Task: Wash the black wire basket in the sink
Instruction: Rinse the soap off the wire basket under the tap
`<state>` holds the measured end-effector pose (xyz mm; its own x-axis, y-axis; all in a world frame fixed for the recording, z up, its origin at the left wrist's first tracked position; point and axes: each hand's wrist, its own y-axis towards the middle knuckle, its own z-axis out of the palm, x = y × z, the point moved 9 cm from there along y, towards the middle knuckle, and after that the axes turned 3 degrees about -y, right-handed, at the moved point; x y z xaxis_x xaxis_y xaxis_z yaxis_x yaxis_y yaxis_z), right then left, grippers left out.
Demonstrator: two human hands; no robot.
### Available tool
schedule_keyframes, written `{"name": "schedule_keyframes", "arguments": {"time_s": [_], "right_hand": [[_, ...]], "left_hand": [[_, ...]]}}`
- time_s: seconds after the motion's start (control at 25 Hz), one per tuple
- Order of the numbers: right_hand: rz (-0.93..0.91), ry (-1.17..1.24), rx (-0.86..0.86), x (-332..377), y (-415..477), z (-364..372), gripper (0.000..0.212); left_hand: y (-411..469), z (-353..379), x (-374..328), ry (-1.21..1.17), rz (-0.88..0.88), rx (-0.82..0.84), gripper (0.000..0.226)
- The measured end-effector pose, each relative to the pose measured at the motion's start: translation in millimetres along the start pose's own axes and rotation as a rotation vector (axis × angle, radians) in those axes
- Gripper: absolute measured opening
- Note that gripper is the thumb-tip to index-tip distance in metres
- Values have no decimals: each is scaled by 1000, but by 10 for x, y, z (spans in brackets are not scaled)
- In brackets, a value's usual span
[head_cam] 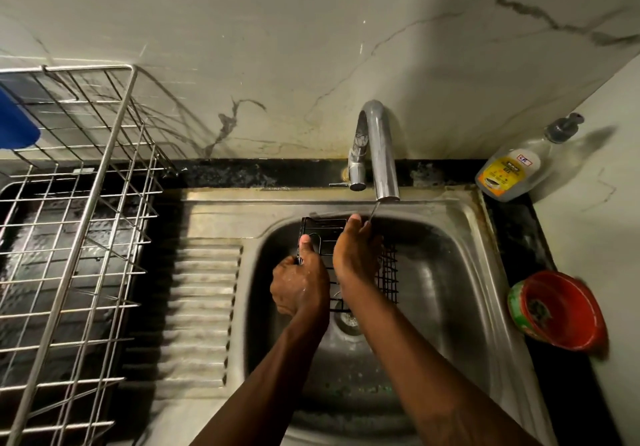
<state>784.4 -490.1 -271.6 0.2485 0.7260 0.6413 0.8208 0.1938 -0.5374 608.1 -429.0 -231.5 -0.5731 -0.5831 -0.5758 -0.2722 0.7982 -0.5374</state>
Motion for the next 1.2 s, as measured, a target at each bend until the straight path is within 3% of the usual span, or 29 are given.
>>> {"name": "schedule_keyframes", "arguments": {"time_s": [0.08, 0.12, 0.24, 0.32, 0.44, 0.56, 0.76, 0.88, 1.04, 1.12, 1.2], "right_hand": [[-203, 6, -20, 50, -85, -105, 83], [-190, 33, -26, 6, 4, -167, 85], [73, 213, 0, -176, 251, -280, 79], [46, 338, 21, -86, 181, -347, 75], [-174, 500, -115, 65, -16, -639, 38], [-264, 448, -102, 41, 59, -818, 41], [-430, 343, 43, 7, 119, -999, 33], [-487, 402, 4, -92, 62, -1068, 37], [-594, 329, 50, -77, -20, -1067, 35], [-542, 278, 102, -108, 6, -1053, 37], [-446, 270, 115, -134, 43, -1103, 35]], "left_hand": [[29, 7, 11, -11, 38, 41, 67], [48, 24, -54, 6, 99, 60, 65], [-64, 167, -518, 124, 367, 218, 58], [-206, 281, -745, 161, 454, 313, 51], [-252, 637, -849, 224, 432, 509, 42], [-438, 978, -939, 250, 350, 810, 31], [-763, 1021, -1060, -241, -71, 1128, 23], [-856, 1010, -1021, -69, 42, 1052, 19], [-789, 991, -857, 69, 314, 789, 32], [-813, 866, -777, 160, 510, 664, 30], [-896, 799, -548, 169, 506, 684, 27]]}}
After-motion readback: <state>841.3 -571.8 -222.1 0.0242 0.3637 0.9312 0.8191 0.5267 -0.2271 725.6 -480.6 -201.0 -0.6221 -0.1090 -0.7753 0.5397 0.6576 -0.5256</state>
